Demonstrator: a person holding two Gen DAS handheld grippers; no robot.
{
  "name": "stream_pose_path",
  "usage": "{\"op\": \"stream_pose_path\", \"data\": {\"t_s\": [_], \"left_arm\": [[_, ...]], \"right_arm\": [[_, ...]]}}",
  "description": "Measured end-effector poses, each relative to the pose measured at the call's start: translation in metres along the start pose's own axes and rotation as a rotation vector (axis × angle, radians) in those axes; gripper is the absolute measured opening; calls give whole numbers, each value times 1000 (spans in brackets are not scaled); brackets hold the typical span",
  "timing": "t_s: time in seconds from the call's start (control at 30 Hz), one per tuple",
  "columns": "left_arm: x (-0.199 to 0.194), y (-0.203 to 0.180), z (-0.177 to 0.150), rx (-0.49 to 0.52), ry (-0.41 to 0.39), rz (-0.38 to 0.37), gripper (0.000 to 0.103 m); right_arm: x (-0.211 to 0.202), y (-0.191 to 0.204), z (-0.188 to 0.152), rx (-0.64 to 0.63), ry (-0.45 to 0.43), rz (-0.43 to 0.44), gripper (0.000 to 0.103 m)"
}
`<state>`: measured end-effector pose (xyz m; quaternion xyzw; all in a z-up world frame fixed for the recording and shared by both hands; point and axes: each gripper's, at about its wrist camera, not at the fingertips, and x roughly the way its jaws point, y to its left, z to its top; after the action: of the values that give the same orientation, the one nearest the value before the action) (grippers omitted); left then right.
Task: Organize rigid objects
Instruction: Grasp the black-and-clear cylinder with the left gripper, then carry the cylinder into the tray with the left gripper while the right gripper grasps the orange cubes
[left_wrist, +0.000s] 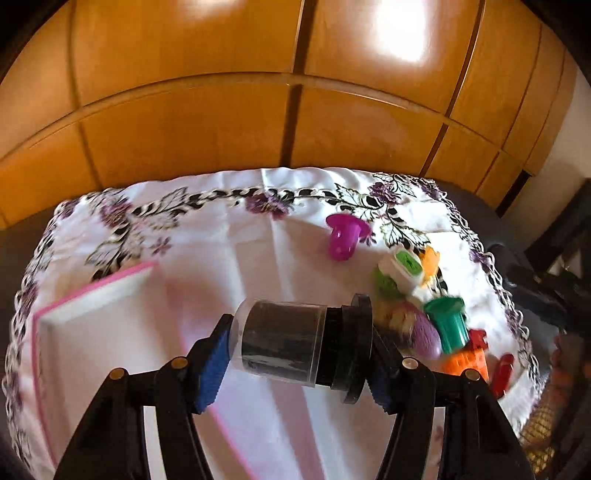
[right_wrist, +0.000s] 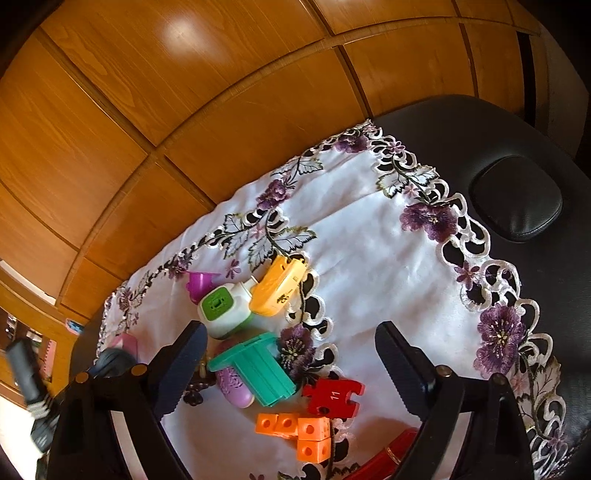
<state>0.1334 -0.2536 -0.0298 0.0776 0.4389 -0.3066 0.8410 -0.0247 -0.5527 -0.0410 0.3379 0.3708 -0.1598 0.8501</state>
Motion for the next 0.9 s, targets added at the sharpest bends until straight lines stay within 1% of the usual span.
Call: {"op": "stream_pose_path", "data": {"t_s": [0.07,0.2,0.27,0.33,0.4,0.5,0.53,0.63,0.7,0.8,0.87,0.9], "left_arm": [[-11,1,-12,-8,-4,1,65],[-38,6,-43,-36,-14,6,65],[-47,9,-53,-48,-21,11,65],[-57,15,-66,-68,-23,13,65],[-66,23,-79,-86,-23,17,65],[-76,35,-94,-116,-22,20,65],[-78,39,-96,-121,-22,21,65],[-90,54,-107,-140,-35,28,65],[-96,63,-114,-161,-42,28,65],[-100,74,-121,-190,-47,24,65],[-102,78,-125,-206,-50,20,65],[-102,81,-128,-217,-51,16,65]], "right_arm": [[2,-1,0,2,11,-13,87],[7,-5,-1,14,35,-25,75],[12,-4,-3,11,65,-15,70],[19,2,-7,-14,113,8,62],[24,11,-13,-58,152,32,59],[35,26,-26,-134,250,92,59],[40,32,-32,-165,286,88,59],[40,42,-47,-243,306,-3,59],[35,39,-53,-225,305,-27,59],[27,31,-59,-159,286,-87,60],[24,25,-59,-114,273,-104,68],[24,22,-60,-95,267,-110,81]]}}
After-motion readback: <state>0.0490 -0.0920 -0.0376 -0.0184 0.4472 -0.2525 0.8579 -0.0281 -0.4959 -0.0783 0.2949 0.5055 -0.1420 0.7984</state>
